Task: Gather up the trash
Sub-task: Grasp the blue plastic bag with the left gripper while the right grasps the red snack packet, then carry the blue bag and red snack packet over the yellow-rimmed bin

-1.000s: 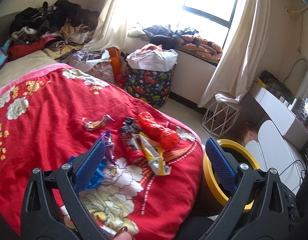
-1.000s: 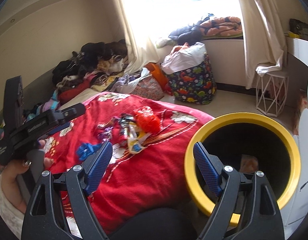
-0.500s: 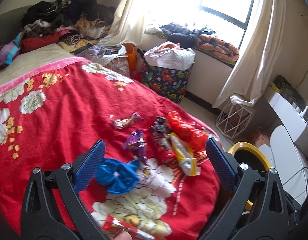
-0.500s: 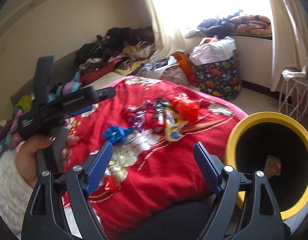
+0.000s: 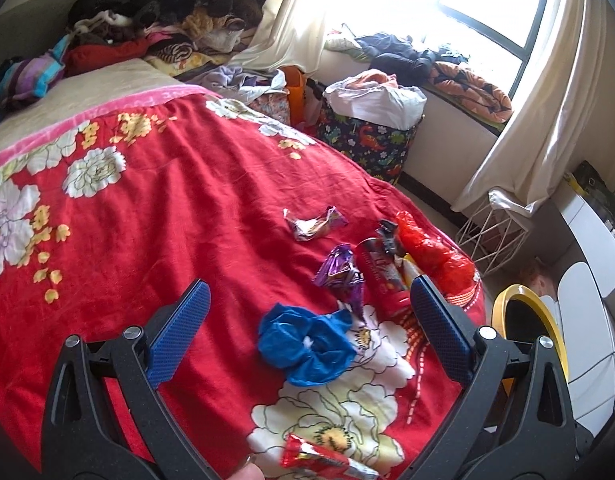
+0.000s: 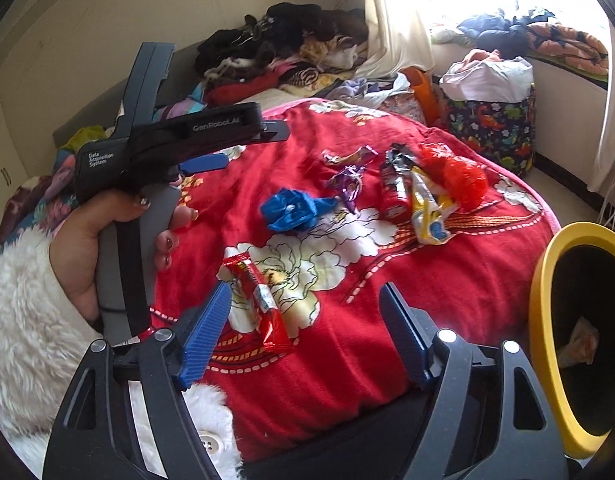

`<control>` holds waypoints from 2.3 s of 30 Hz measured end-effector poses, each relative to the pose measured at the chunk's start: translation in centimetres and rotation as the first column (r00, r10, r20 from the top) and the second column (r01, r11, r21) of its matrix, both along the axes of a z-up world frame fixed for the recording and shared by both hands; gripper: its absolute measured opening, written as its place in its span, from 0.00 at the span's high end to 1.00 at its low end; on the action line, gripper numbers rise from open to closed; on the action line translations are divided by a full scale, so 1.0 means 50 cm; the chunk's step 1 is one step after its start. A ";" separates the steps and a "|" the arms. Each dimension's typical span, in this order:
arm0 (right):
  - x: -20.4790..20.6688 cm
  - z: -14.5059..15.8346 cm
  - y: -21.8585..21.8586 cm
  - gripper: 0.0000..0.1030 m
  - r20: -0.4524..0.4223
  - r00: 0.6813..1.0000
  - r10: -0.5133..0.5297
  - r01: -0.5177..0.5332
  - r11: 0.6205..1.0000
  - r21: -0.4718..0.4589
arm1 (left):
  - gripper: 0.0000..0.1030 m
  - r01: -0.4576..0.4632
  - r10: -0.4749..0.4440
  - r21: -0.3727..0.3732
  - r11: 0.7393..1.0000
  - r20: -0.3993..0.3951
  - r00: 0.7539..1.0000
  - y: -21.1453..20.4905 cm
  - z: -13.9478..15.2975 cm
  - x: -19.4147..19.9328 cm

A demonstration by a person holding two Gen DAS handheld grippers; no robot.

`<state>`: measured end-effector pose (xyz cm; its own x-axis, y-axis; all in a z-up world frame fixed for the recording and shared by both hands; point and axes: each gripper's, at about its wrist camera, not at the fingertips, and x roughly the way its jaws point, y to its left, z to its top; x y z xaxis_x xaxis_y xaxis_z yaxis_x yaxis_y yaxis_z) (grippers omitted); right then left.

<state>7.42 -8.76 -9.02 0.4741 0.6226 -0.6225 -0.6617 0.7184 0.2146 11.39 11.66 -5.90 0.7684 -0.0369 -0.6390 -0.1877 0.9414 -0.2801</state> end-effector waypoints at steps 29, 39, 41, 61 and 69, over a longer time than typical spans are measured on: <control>0.027 -0.119 0.128 0.83 -0.206 0.973 0.100 -0.142 0.970 -0.199 | 0.59 0.060 -0.092 -0.205 0.977 -0.150 0.984 0.025 -0.138 0.025; 0.020 -0.110 0.098 0.86 -0.185 0.980 0.076 -0.109 0.978 -0.176 | 0.88 0.075 -0.097 -0.164 0.984 -0.136 0.986 0.015 -0.125 0.019; 0.025 -0.108 0.093 0.86 -0.184 0.981 0.068 -0.100 0.980 -0.172 | 0.90 0.077 -0.098 -0.160 0.984 -0.125 0.987 0.013 -0.119 0.018; -0.001 -0.044 0.025 0.88 -0.094 0.996 0.007 -0.014 0.998 -0.069 | 0.93 0.079 -0.077 -0.111 0.991 0.022 0.997 0.015 0.003 -0.002; 0.014 -0.018 -0.010 0.88 -0.073 0.996 -0.048 0.046 0.999 -0.026 | 0.94 0.126 -0.120 -0.102 0.987 0.056 0.991 -0.017 0.032 -0.004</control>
